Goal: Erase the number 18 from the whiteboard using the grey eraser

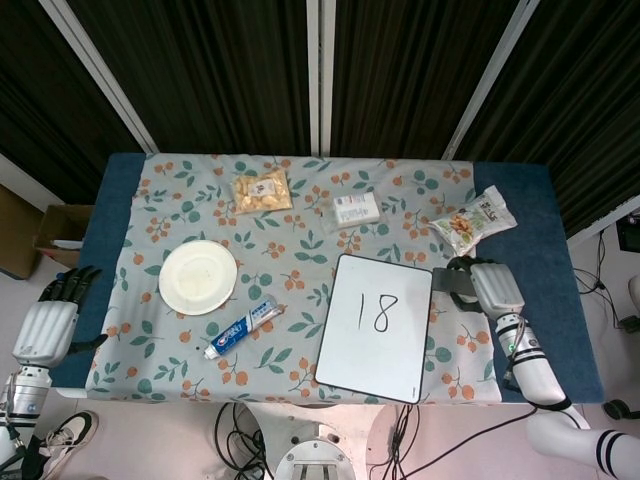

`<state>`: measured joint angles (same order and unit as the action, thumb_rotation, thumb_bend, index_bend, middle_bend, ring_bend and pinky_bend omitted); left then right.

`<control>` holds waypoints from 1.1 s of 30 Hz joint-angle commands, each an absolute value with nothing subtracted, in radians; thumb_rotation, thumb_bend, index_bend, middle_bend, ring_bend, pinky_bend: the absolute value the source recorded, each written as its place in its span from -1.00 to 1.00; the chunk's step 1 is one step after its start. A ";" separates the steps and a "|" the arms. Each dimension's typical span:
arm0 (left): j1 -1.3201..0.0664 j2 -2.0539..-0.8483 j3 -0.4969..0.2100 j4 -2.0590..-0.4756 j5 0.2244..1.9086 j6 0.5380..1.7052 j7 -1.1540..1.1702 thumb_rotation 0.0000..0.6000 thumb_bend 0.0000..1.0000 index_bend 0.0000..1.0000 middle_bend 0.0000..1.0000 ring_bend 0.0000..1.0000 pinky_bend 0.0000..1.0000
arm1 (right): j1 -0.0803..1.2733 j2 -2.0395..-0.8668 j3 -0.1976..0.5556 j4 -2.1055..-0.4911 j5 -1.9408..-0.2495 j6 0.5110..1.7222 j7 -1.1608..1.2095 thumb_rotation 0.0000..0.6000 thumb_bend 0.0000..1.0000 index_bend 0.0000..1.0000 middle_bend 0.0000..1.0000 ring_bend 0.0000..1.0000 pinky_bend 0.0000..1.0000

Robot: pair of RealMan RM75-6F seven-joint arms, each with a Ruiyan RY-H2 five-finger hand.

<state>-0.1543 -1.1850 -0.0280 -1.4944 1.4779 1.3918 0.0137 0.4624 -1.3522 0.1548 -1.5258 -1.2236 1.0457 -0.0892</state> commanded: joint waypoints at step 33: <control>-0.120 -1.183 -0.022 -1.439 1.475 1.419 -0.062 1.00 -0.91 -0.78 -0.82 -0.88 -0.67 | 0.632 -1.506 0.058 -1.754 -1.206 0.969 -0.546 1.00 -0.27 0.62 0.22 0.09 0.30</control>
